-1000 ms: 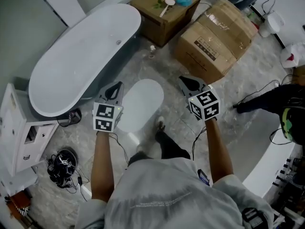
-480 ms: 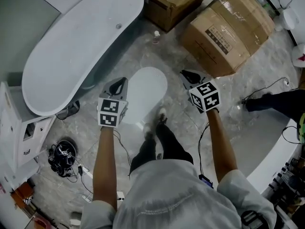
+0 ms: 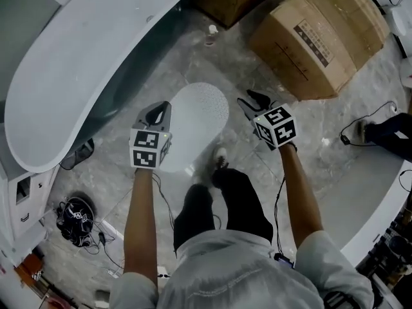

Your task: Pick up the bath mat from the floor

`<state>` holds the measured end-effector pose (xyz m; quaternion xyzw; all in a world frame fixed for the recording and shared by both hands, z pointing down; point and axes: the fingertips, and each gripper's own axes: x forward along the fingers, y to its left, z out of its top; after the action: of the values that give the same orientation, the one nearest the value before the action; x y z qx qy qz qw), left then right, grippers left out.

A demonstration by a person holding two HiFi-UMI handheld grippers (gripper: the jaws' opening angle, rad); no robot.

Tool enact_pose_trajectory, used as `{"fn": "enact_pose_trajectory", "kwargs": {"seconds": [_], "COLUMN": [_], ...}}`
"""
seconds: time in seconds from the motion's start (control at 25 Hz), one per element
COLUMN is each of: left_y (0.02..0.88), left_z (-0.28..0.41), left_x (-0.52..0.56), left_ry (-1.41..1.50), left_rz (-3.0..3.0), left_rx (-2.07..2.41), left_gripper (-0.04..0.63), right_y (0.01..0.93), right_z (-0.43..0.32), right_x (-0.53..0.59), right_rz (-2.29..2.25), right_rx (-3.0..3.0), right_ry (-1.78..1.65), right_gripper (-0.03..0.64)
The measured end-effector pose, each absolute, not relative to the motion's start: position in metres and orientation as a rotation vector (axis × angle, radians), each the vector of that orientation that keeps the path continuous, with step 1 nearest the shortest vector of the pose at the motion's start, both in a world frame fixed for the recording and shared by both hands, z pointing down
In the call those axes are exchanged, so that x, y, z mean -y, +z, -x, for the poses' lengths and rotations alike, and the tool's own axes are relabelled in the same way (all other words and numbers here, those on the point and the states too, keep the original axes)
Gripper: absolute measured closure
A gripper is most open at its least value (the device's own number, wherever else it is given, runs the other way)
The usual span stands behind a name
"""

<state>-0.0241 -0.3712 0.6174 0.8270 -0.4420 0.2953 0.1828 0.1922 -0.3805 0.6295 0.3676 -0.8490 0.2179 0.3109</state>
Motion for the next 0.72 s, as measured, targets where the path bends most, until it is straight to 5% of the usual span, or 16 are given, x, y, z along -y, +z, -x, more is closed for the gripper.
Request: {"fn": "enact_pose_trajectory", "kwargs": {"seconds": [0.72], "left_y": [0.936], "left_z": [0.026], "left_x": [0.385], "left_ry": [0.861], "left_rz": [-2.335], "left_rx": [1.22], "left_gripper": [0.577], "right_y": [0.954], "right_z": [-0.174], "right_x": [0.414], "right_rz": [-0.961], "right_rx": [2.276], "right_ry": [0.629], "right_gripper": [0.39]}}
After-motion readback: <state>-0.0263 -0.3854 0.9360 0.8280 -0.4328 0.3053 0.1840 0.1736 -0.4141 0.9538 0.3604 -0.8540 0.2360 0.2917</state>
